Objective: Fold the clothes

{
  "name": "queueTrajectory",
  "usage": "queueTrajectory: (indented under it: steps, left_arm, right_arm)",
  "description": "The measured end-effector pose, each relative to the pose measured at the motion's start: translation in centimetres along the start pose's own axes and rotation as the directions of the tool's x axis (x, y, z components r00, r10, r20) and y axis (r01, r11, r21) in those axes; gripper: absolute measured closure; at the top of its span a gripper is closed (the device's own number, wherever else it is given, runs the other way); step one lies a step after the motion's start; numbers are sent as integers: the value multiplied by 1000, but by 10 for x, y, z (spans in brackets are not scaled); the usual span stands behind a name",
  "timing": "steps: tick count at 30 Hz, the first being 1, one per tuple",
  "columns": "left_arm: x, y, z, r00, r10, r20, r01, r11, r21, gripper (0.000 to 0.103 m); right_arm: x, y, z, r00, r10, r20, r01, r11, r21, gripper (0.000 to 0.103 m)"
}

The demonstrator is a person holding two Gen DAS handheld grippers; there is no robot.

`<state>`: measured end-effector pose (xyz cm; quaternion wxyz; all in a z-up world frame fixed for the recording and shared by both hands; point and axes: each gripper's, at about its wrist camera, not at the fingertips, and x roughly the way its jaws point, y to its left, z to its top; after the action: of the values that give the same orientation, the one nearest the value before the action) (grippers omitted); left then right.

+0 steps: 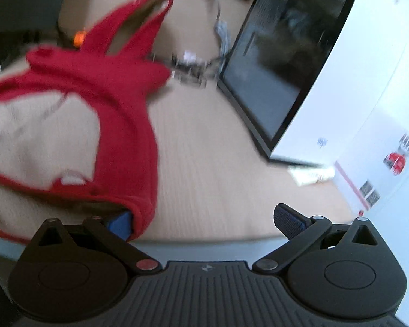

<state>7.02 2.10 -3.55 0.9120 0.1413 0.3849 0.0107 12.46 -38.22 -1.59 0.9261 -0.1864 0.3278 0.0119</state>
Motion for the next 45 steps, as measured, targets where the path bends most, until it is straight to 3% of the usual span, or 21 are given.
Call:
queueTrajectory:
  steps: [7,10,15,19,26,28,32,34,36,38,41,43,45]
  left_arm:
    - [-26,16,-6,991,-108,-81,102,992,-76,0]
    - [-44,22,-3,983,-173,-62,167,981,-95,0]
    - [-43,38,38,982,-184,38,187,974,-128,0]
    - [-18,56,84,981,-143,129,162,974,-158,0]
    - [30,64,148,991,-33,131,53,986,-158,0]
    - [57,61,155,997,-13,73,26,984,-178,0]
    - [114,55,154,999,26,-39,-33,977,-209,0]
    - [121,58,156,999,10,-48,-23,964,-266,0]
    - [104,66,158,998,-54,11,55,945,-323,0]
    - [81,74,160,987,-124,99,151,928,-341,0]
    - [53,82,160,949,-232,213,292,902,-319,0]
    - [46,77,157,913,-330,241,388,883,-264,0]
    - [51,65,152,884,-416,211,456,867,-200,0]
  right_arm:
    - [-40,-37,1,992,104,-70,-103,994,22,0]
    - [-65,-52,14,991,119,-55,-118,993,18,0]
    - [-58,-82,55,981,192,-10,-191,980,51,0]
    - [-20,-85,90,985,168,48,-170,985,35,0]
    - [51,-67,150,985,77,156,-84,996,37,0]
    - [79,-58,160,985,91,143,-100,994,53,0]
    - [151,-37,165,988,156,-3,-155,984,84,0]
    - [164,-34,169,985,171,-26,-167,980,104,0]
    - [145,-44,173,975,215,51,-220,967,129,0]
    - [124,-56,175,953,277,125,-294,944,149,0]
    - [98,-73,172,906,374,200,-406,901,153,0]
    - [90,-76,168,895,388,221,-423,894,147,0]
    - [89,-80,166,885,404,232,-446,880,166,0]
